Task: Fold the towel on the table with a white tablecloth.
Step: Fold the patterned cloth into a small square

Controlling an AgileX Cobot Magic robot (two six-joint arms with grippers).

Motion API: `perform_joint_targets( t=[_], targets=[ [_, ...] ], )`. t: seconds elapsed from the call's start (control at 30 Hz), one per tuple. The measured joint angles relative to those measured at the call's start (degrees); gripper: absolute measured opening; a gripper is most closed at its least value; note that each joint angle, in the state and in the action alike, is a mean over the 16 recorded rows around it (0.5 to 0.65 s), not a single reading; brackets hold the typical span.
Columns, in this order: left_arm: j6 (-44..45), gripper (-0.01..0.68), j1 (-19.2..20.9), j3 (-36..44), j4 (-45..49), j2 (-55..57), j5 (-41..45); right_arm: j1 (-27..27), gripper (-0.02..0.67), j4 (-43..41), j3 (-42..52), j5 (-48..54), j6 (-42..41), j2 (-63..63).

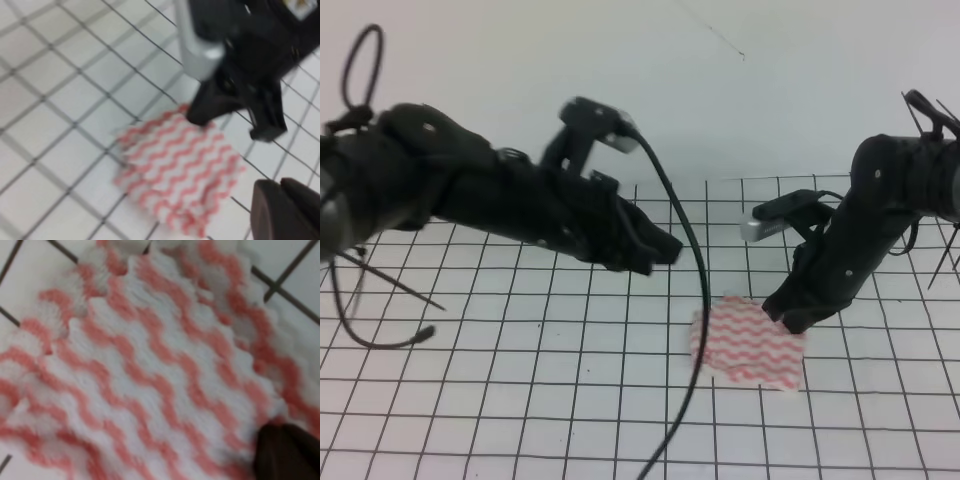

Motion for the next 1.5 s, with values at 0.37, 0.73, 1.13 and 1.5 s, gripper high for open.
perform_joint_targets(
  t=[0.37,0.73,1.13,1.5],
  targets=[
    [3.5,-0.002,-5.3,-5.2,-1.6,10.3,0.0,0.0,0.001,0.0,0.1,-0.9,2.4,-6.8],
    [2.9,-0.002,-7.2,-12.0,-0.9,21.4,2.9,-0.1,0.001,-0.3,0.1,2.2,3.1,-9.1],
    [1.3,-0.002,-7.6,-14.5,2.3,27.8,1.9,-0.1,0.001,0.5,0.1,4.7,1.8,-9.1],
    [-3.0,-0.002,-7.5,-19.4,7.6,29.4,6.1,-0.1,0.001,3.0,0.1,5.0,-1.8,-8.0]
  ],
)
